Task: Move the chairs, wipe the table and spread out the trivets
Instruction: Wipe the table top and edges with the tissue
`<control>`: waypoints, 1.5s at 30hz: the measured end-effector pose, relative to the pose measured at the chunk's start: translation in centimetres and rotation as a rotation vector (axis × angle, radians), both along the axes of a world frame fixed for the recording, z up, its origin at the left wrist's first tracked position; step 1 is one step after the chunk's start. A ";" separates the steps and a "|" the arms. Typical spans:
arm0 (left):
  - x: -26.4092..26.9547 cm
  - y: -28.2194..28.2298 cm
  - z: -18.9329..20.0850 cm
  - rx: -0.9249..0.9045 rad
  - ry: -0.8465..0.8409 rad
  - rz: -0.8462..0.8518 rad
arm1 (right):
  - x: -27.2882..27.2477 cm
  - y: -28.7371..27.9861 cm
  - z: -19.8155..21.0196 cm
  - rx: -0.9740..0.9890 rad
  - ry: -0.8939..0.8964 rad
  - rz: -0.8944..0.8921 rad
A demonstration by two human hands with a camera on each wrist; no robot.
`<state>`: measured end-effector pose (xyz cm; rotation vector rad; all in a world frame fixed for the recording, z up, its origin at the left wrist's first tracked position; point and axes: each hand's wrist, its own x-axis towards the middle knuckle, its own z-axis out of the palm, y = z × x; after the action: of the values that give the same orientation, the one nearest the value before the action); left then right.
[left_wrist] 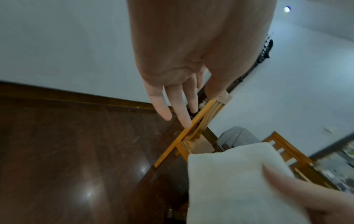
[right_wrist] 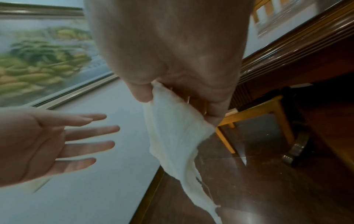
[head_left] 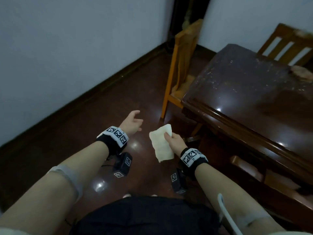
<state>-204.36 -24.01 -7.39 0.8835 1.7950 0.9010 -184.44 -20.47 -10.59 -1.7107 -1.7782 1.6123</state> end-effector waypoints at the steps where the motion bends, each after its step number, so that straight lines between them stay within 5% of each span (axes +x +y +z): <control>1: -0.7 1.6 -0.1 -0.005 0.004 -0.035 | -0.4 0.9 0.3 0.017 -0.006 -0.056; 12: 0.6 19.8 -3.8 -0.234 0.050 -0.589 | 3.6 12.3 1.4 0.195 -0.170 -0.795; 27: 7.8 45.6 -6.5 -0.316 0.356 -0.688 | 15.3 29.0 3.1 0.356 -0.350 -1.307; 30: 9.6 49.9 -7.6 -0.313 0.359 -0.677 | 18.1 31.3 2.3 0.347 -0.451 -1.277; 34: 11.6 55.5 -9.0 -0.290 0.355 -0.663 | 18.7 35.3 -0.2 0.158 -0.456 -1.023; 38: 12.8 60.4 -9.8 -0.276 0.311 -0.633 | 17.8 38.0 -4.2 -0.032 -0.819 -0.595; 45: 13.9 66.4 -11.2 -0.319 0.278 -0.609 | 18.8 40.9 -5.6 -0.237 -0.800 -0.746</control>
<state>-190.48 42.44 -18.54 1.2851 1.6767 0.1039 -165.65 20.45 -16.22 -2.9228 -0.8900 0.8754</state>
